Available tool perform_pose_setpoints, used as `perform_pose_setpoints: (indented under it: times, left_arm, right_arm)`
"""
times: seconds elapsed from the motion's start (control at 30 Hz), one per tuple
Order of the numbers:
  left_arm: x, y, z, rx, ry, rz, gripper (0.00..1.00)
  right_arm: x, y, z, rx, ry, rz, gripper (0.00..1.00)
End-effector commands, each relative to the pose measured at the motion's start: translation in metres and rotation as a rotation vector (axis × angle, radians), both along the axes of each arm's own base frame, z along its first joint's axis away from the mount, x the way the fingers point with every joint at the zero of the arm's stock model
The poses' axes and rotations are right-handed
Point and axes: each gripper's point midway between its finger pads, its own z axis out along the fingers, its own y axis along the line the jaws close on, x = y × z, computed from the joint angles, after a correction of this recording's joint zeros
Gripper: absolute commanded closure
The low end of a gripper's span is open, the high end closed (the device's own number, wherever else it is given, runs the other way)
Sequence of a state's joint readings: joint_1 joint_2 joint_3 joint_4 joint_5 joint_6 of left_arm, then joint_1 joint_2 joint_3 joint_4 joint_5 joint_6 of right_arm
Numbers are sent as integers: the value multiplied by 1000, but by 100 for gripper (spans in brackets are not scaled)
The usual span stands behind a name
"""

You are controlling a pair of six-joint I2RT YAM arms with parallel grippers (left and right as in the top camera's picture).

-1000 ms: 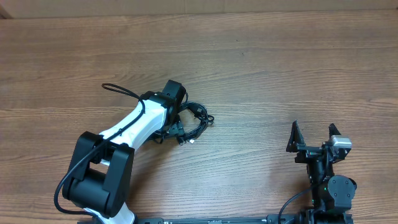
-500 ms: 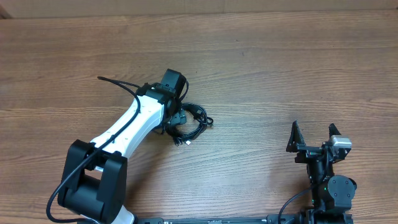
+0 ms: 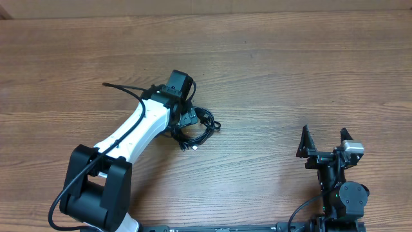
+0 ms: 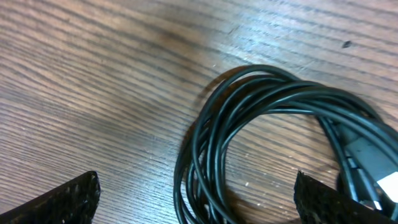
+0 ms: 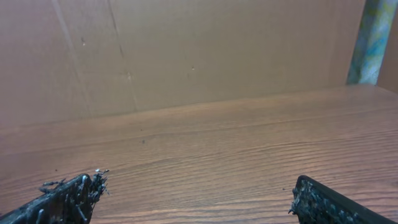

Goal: Untangle cables
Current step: 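Close the left gripper on the coil loops and lift slightly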

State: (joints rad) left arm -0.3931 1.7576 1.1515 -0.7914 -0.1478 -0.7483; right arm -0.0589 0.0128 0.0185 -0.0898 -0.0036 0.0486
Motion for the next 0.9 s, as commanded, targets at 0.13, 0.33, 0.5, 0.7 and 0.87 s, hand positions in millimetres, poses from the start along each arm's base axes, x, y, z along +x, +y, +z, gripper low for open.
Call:
perform_pose_setpoints:
  times: [0.13, 0.33, 0.5, 0.7, 0.87]
  left_arm:
    - [-14, -3, -14, -19, 20, 22, 1]
    - [-18, -8, -18, -17, 24, 7, 4]
    - [-16, -9, -19, -21, 16, 7, 16]
    - [-22, -12, -26, -35, 53, 1, 5]
    - [-33, -19, -34, -53, 110, -13, 0]
  right_arm:
    - [0, 0, -2, -4, -4, 2, 0]
    - [0, 0, -2, -4, -4, 2, 0]
    - [0, 0, -2, -4, -4, 2, 0]
    - [0, 0, -2, -4, -4, 2, 0]
    - [0, 0, -2, -4, -4, 2, 0]
